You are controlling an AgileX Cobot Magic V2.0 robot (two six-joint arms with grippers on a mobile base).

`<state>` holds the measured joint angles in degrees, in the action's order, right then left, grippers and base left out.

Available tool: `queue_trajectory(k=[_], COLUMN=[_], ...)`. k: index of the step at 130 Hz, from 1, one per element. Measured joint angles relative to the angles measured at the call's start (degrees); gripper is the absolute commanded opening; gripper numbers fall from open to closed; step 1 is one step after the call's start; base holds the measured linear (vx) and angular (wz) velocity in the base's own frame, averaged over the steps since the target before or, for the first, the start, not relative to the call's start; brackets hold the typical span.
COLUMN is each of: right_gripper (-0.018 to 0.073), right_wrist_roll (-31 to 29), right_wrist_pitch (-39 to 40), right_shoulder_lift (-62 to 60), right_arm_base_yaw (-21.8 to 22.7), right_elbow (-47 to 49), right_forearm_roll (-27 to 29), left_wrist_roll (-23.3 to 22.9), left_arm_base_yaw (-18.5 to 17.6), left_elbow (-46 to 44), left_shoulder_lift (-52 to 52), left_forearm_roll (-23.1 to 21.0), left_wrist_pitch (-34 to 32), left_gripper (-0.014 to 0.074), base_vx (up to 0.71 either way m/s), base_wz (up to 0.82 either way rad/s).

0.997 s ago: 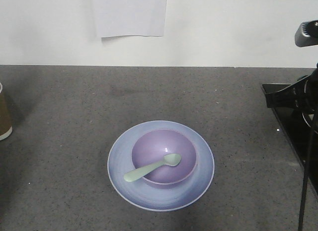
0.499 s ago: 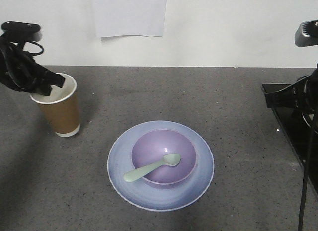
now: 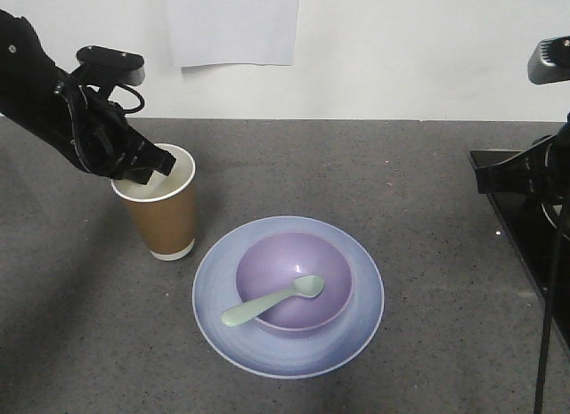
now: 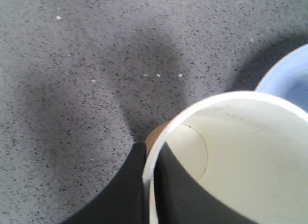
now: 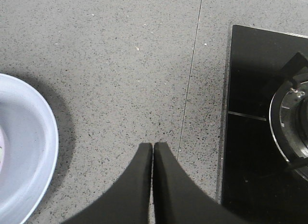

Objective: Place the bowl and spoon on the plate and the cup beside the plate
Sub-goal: 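Grip the cup rim and slide it toward the plate, then release the cup and raise the left gripper away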

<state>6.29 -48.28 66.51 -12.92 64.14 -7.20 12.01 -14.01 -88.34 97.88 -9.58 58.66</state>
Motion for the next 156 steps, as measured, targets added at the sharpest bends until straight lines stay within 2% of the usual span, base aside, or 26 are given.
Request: queue_trajectory(k=[56, 80, 98, 135, 156], right_gripper=[-0.0005, -0.0005, -0.0005, -0.0005, -0.0005], right_wrist_roll=[0.00, 0.00, 0.00, 0.00, 0.00], right_wrist_pitch=[0.00, 0.00, 0.00, 0.00, 0.00], right_shoulder_lift=[0.00, 0.00, 0.00, 0.00, 0.00], right_arm_base_yaw=[0.00, 0.00, 0.00, 0.00, 0.00], right_elbow=[0.00, 0.00, 0.00, 0.00, 0.00], right_forearm_roll=[0.00, 0.00, 0.00, 0.00, 0.00], left_wrist_roll=[-1.26, -1.30, -1.30, -1.32, -1.44], left_arm_base_yaw=[-1.31, -1.31, -1.31, -1.31, -1.31], left_elbow=[0.00, 0.00, 0.00, 0.00, 0.00], left_shoulder_lift=[2.71, 2.78, 2.78, 2.64, 0.81], left_forearm_roll=[0.00, 0.00, 0.00, 0.00, 0.00], left_wrist_pitch=[0.39, 0.52, 0.56, 1.31, 1.44], left_gripper=[-0.0003, 0.0026, 0.0090, 0.0295, 0.0321], base_vx=[0.00, 0.00, 0.00, 0.00, 0.00], base_wz=[0.00, 0.00, 0.00, 0.00, 0.00])
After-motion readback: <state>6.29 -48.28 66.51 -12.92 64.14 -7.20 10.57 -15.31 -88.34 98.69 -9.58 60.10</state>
